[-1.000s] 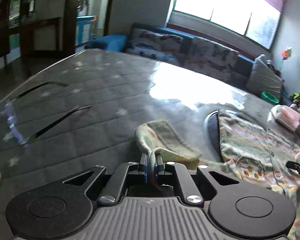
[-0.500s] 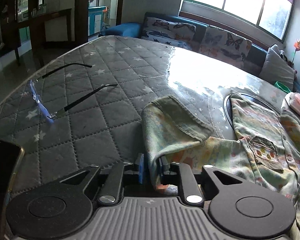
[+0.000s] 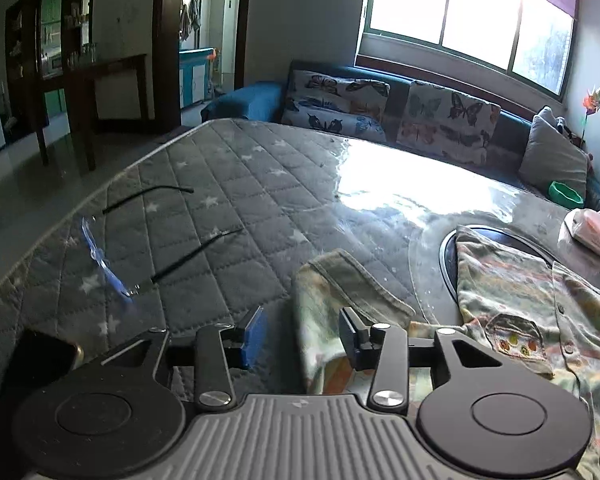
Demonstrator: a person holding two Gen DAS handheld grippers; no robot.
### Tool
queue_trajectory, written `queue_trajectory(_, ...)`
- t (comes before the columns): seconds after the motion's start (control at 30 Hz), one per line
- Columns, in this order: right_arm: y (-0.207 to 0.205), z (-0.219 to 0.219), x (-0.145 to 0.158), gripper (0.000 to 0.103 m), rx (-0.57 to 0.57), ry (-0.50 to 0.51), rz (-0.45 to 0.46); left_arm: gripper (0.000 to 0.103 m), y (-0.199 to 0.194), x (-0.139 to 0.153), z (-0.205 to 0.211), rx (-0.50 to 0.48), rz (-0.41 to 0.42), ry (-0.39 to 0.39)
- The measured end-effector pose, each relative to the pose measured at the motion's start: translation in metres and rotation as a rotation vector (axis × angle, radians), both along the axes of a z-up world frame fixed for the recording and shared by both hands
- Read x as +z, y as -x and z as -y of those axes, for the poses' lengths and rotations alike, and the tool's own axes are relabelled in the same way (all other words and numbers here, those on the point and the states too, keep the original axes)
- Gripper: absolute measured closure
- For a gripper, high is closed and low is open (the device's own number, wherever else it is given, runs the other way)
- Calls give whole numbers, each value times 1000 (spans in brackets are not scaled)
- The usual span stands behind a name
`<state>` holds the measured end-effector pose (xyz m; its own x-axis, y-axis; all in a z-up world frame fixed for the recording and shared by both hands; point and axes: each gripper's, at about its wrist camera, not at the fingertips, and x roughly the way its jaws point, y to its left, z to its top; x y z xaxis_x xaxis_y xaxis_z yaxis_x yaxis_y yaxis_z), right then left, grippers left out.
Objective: Fold clothes
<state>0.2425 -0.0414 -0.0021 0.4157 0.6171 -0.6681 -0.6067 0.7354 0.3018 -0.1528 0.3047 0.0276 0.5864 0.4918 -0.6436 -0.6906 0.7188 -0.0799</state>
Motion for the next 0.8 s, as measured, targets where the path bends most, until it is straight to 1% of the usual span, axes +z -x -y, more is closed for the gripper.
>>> queue_trajectory(0.07,-19,6,-4,51,-67,-55,-57,57,-1,-1,0,-3,-7,0)
queue_trajectory(0.1,-27,7,-6,54,-93,-63,-74,57,-1,-2,0,-10,-9,7)
queue_trajectory(0.13,-34,7,-8,57,-115,-55,-82,57,-2,-3,1,-16,-11,13)
queue_trajectory(0.2,-45,7,-12,59,-152,-37,-96,57,-7,-6,7,-52,-10,32)
queue_trajectory(0.27,-55,4,-18,65,-170,-2,-100,57,-17,-10,16,-110,-8,53)
queue_trajectory(0.3,-58,1,-20,66,-174,17,-95,57,-24,-12,21,-141,-9,61)
queue_trajectory(0.33,-60,-2,-22,69,-175,37,-86,57,-32,-14,27,-170,-9,69)
queue_trajectory(0.37,-62,-6,-22,74,-172,54,-75,57,-41,-15,33,-203,-9,79)
queue_trajectory(0.4,-62,-9,-22,77,-164,69,-61,57,-49,-17,40,-240,-9,89)
queue_trajectory(0.43,-63,-14,-21,86,-154,86,-45,57,-58,-18,47,-276,-9,96)
queue_trajectory(0.47,-62,-19,-21,91,-143,105,-28,57,-66,-19,55,-315,-6,106)
queue_trajectory(0.53,-62,-31,-19,97,-117,147,13,57,-82,-22,71,-393,-4,127)
queue_trajectory(0.63,-58,-49,-11,100,-69,224,134,57,-103,-28,101,-523,-8,141)
queue_trajectory(0.7,-56,-59,-5,100,-42,257,223,57,-115,-34,122,-612,-22,143)
queue_trajectory(0.77,-56,-70,-2,100,-23,291,283,57,-124,-42,141,-690,-42,145)
queue_trajectory(0.8,-58,-75,-4,100,-15,315,306,54,-127,-45,149,-716,-48,140)
